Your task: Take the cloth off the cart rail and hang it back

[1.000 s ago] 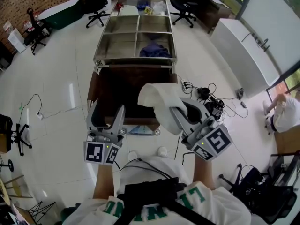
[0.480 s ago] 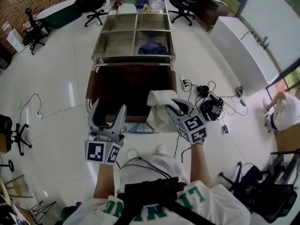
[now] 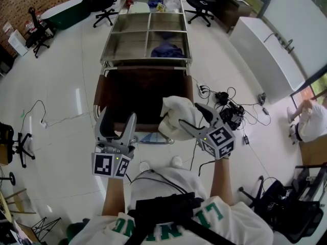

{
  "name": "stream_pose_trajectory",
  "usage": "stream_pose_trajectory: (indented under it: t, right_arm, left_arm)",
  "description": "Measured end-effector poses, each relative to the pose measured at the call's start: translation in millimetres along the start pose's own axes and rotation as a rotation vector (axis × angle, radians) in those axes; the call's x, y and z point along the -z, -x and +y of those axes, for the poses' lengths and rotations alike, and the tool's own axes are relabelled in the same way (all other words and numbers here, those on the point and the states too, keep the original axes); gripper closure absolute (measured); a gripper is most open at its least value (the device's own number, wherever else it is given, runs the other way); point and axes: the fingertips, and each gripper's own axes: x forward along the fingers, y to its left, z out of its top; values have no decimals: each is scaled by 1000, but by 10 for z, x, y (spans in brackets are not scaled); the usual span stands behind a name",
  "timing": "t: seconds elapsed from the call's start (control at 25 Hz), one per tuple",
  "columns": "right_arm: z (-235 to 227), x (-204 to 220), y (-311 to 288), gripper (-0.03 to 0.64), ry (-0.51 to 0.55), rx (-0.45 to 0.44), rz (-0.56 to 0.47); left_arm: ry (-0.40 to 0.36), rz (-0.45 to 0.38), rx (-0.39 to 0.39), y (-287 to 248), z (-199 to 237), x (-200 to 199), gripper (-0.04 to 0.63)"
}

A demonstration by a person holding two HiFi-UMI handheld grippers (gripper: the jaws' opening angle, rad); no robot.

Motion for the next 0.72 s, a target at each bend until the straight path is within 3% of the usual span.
stream_pose_trajectory:
  t: [0.08,0.16,0.24,0.4,0.48,0.56,0.64,0.72]
  right_arm:
    - [13,65,-67,239,49,-24,37]
    - [120,215,-180,241,103,-82,135]
    - [208,318,-224,295,102,-118,184]
    - [225,121,-140,262,35,-84,83]
    - [266,158,-141,264,48,-105,110]
    - [334,344,-186,339,87,-140,203]
    - [381,491,-243,511,97,-151,251]
    - [396,481,-264,531,61,-137,205]
  left_arm:
    - [1,2,2,-15,-6,13,282]
    - [1,2,4,-26,-31,22,282]
    - [-4,1,7,-20,-68,15,282]
    - [-11,-4,-3,23,-36,-24,282]
    - [-8,-1,-13,41,4,-12,282]
    - [-5,5,-17,53,11,14,282]
    - [-5,8,-13,53,-7,31,282]
    - [-7,6,-10,51,-20,24,282]
